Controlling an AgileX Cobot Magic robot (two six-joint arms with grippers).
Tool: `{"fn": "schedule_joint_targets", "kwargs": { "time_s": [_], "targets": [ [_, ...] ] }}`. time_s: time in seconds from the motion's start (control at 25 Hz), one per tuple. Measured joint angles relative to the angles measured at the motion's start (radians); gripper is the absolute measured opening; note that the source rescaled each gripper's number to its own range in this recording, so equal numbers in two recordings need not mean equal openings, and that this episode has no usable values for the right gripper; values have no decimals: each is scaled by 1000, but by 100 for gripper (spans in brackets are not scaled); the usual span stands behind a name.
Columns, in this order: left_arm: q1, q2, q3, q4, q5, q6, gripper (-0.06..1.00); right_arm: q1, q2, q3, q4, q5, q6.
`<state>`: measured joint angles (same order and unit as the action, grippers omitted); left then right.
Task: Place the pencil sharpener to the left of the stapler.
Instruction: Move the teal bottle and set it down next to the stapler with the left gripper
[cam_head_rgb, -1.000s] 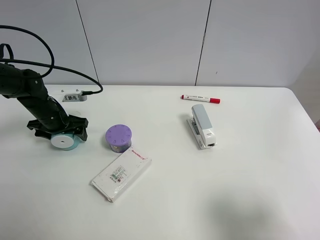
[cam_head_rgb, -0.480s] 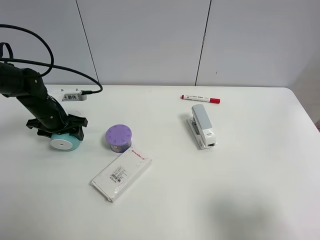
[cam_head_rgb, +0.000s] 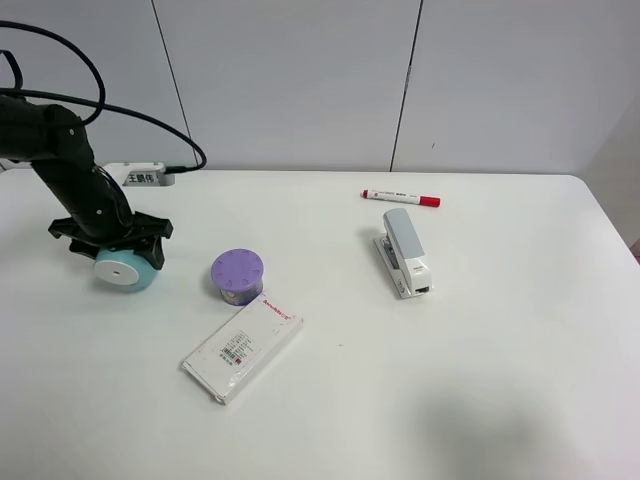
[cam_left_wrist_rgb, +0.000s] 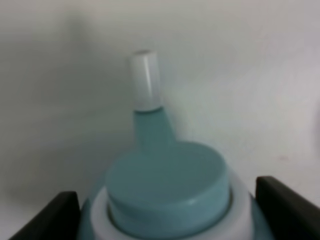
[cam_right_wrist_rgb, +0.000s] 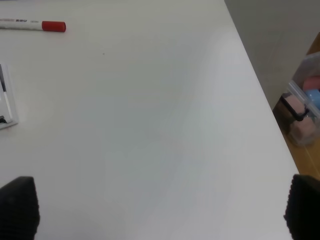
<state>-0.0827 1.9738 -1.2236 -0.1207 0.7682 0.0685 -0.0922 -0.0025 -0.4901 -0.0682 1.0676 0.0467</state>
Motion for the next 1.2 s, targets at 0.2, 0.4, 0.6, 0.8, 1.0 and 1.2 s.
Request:
{"fn": "schedule_joint_targets", "kwargs": {
  "time_s": [0.2,0.4,0.6,0.8,1.0,1.2],
  "targets": [
    [-40,0,-110,9,97,0,1,0,0,0,0,0,0],
    [-172,0,-259,8,149,0,1,0,0,0,0,0,0],
    [-336,2,-378,6,175,0,1,0,0,0,0,0,0],
    [-467,48,-465,4,202,-7,1,0,0,0,0,0,0],
    [-546,152,-521,3,214,-23,1,0,0,0,0,0,0],
    [-573,271,-616,3,238,-32,1,0,0,0,0,0,0]
  ]
}}
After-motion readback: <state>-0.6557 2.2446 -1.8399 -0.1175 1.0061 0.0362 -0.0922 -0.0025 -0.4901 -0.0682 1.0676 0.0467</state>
